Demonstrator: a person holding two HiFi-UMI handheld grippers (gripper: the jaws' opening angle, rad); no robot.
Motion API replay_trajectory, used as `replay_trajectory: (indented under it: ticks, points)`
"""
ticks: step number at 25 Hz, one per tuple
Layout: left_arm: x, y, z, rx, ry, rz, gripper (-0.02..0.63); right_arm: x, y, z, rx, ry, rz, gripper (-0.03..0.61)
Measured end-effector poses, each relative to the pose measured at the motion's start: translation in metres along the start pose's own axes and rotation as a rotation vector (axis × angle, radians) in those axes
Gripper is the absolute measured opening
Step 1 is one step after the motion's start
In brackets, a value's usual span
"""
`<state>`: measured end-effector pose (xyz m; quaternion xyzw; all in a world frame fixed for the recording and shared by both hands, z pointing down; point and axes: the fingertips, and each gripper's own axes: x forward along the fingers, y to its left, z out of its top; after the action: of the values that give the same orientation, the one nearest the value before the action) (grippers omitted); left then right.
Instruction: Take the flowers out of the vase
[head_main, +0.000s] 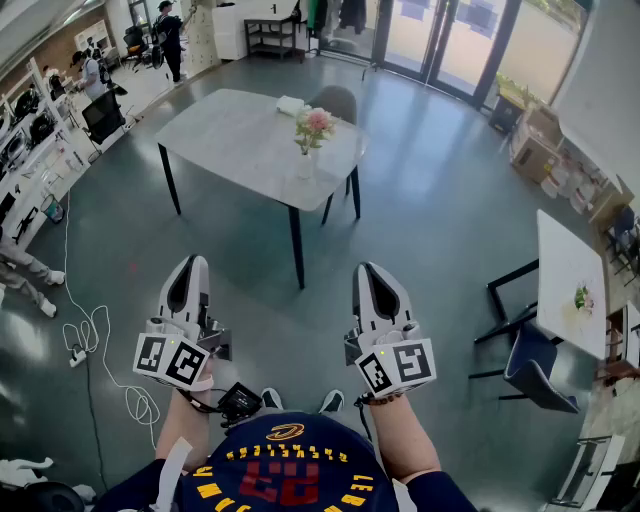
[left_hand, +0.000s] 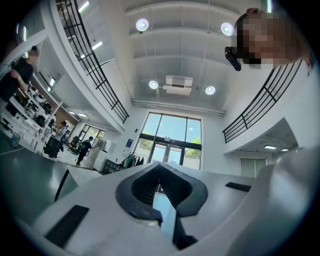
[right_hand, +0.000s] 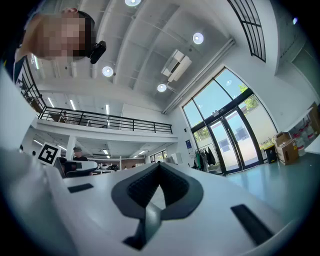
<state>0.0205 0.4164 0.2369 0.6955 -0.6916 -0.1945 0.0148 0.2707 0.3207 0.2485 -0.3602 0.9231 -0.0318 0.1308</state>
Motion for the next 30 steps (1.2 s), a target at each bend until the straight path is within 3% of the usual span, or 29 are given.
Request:
replay_trajectory:
  ticks: [5,12,24,30]
  points:
    - [-0.005,0.016,0.009,0.01,-0.006,0.02,0.003,0.003,0.002,-0.002,0.01,0.001,-0.019,0.008]
    - [-0.002,0.011,-0.009,0.0,0.016,0.025,0.003,0.003,0.0,-0.01,0.002,0.018,0.0,0.008]
    - [0.003,-0.017,-0.029,-0.027,-0.025,0.096,0.003,-0.005,-0.06,-0.019,0.038,0.026,0.008,0.008]
    - [-0.01,-0.009,-0.042,-0.016,0.009,0.152,0.003,0.003,-0.071,-0.038,0.096,0.069,0.03,0.008]
